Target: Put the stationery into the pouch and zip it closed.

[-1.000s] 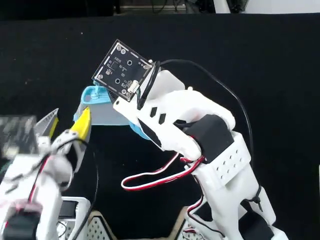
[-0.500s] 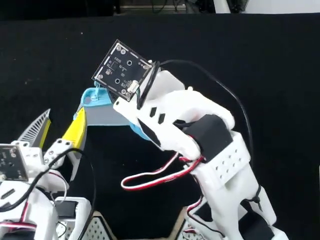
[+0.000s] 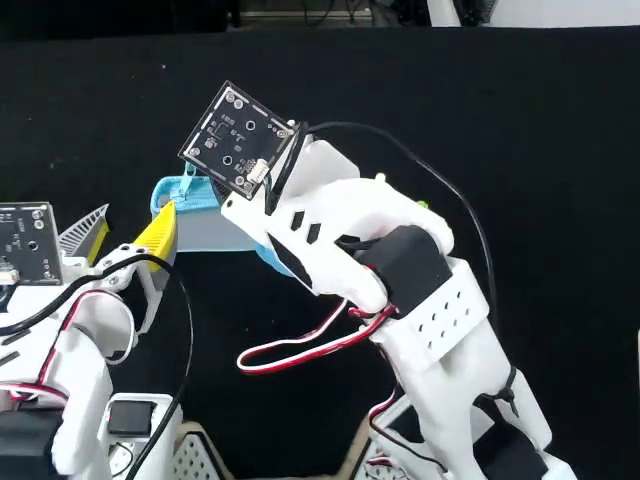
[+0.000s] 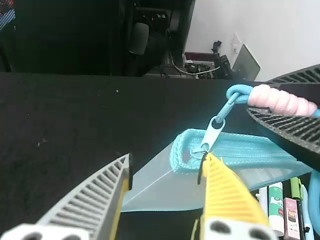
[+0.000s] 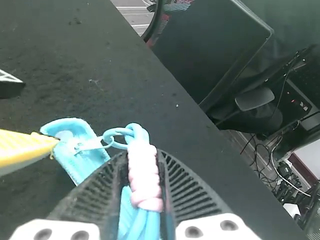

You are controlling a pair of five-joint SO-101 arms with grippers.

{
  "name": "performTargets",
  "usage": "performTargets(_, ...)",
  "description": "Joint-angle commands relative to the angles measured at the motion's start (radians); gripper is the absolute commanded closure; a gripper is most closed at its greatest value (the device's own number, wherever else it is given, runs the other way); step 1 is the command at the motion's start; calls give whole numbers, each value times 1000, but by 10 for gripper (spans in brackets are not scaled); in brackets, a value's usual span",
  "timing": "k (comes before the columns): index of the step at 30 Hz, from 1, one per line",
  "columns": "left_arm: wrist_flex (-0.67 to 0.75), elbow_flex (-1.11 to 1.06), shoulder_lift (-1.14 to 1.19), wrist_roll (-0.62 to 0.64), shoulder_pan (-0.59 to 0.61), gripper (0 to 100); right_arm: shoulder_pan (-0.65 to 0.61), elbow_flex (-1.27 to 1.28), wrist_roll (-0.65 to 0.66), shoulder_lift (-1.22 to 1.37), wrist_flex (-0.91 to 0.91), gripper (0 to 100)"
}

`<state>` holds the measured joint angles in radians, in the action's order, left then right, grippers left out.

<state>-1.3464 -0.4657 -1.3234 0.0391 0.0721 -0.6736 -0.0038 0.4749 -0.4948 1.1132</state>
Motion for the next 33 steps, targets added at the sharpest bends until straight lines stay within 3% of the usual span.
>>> performTargets(1, 2, 61, 17, -14, 12, 764, -8, -7, 9, -31, -26, 987)
performTargets(6, 63, 51, 20, -104, 13, 767, -8, -7, 9, -31, -25, 987)
performTargets(12, 95, 51, 21, -110, 16, 769, -8, -7, 9, -31, -26, 987)
performTargets(16, 123, 54, 68, -109, 87, 768, -8, -7, 9, -31, -25, 987)
performTargets(21, 69, 68, 172, -109, 107, 769, -8, -7, 9, -31, -26, 987)
performTargets(33, -26, 119, 180, -114, 94, 773, -8, -7, 9, -31, -28, 987)
